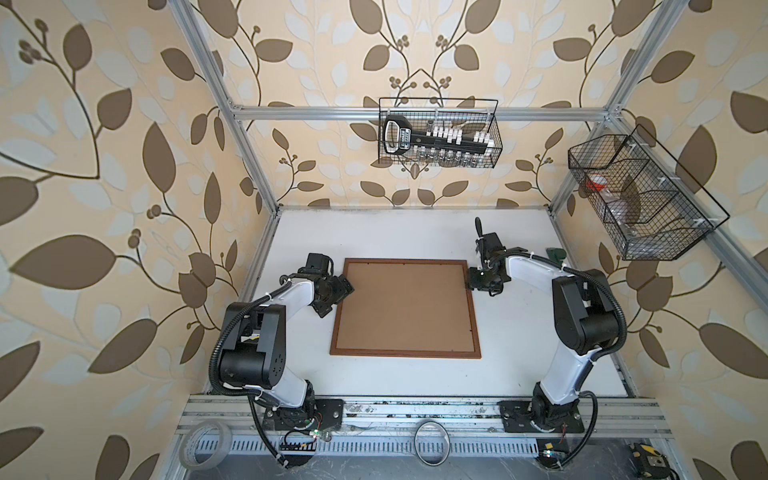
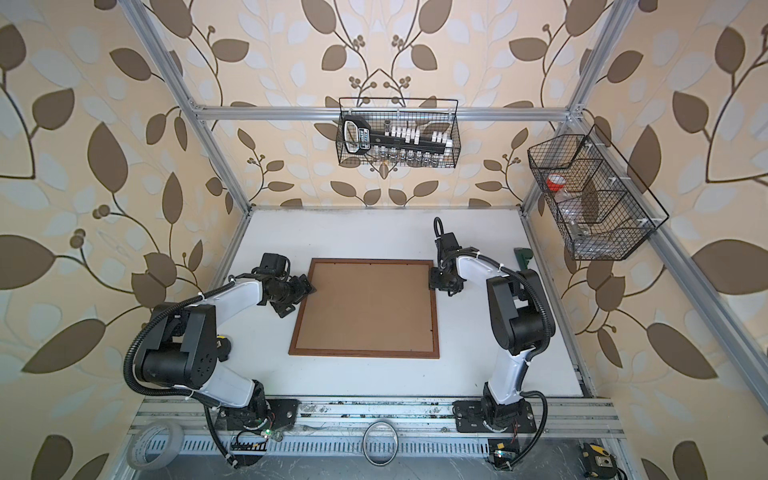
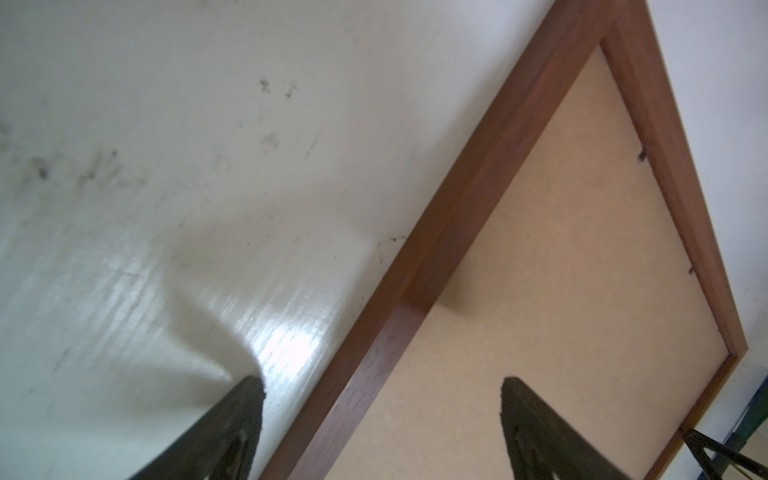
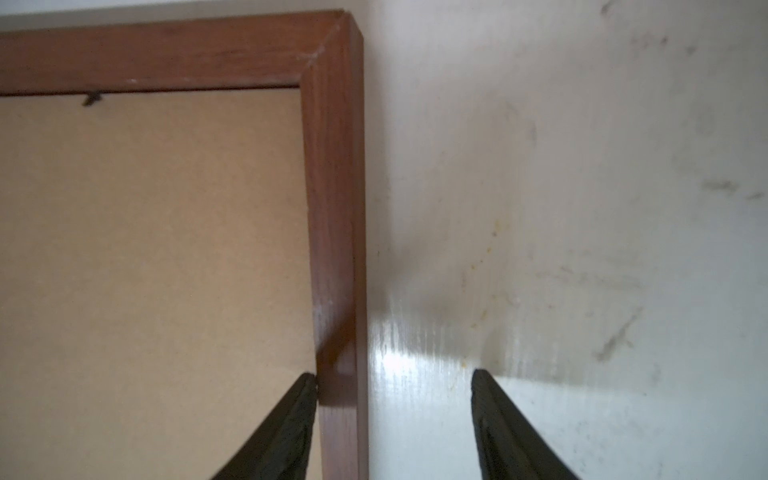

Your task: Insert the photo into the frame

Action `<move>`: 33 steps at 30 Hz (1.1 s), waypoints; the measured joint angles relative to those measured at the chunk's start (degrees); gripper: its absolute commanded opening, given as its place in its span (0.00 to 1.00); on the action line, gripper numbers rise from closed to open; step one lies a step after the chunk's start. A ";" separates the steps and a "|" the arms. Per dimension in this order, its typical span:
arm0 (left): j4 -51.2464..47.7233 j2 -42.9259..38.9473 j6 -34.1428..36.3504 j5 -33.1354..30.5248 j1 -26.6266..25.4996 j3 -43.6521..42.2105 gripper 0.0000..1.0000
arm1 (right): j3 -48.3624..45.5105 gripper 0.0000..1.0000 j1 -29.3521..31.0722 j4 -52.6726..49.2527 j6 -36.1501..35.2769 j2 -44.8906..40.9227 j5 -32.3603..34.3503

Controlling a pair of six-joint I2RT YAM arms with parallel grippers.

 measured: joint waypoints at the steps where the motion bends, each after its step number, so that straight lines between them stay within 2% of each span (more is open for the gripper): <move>1: 0.02 0.04 0.02 0.04 0.00 0.00 0.89 | 0.26 0.59 0.24 -0.22 -0.15 0.22 0.26; 7: 0.26 0.15 0.02 0.17 0.00 0.00 0.88 | 2.51 0.60 1.88 -1.92 -0.76 2.32 2.58; 13: 0.42 0.20 0.22 0.35 0.00 0.02 0.87 | 6.23 0.65 3.80 -3.63 -1.20 4.57 5.31; 19: -4.50 0.00 3.26 -0.33 0.00 2.86 0.88 | 6.23 0.70 4.35 -3.69 -1.14 3.50 0.00; 25: -11.28 -5.03 7.80 -2.82 0.00 6.05 0.87 | 3.43 0.70 1.73 -1.57 0.81 -6.86 -5.09; 30: -13.16 -10.69 8.46 -1.49 0.00 1.68 0.89 | -3.78 0.72 0.85 0.81 2.27 -12.68 -6.93; 33: -12.66 -9.46 7.61 0.81 0.00 -1.49 0.89 | -8.07 0.75 0.07 2.05 3.30 -12.81 -8.83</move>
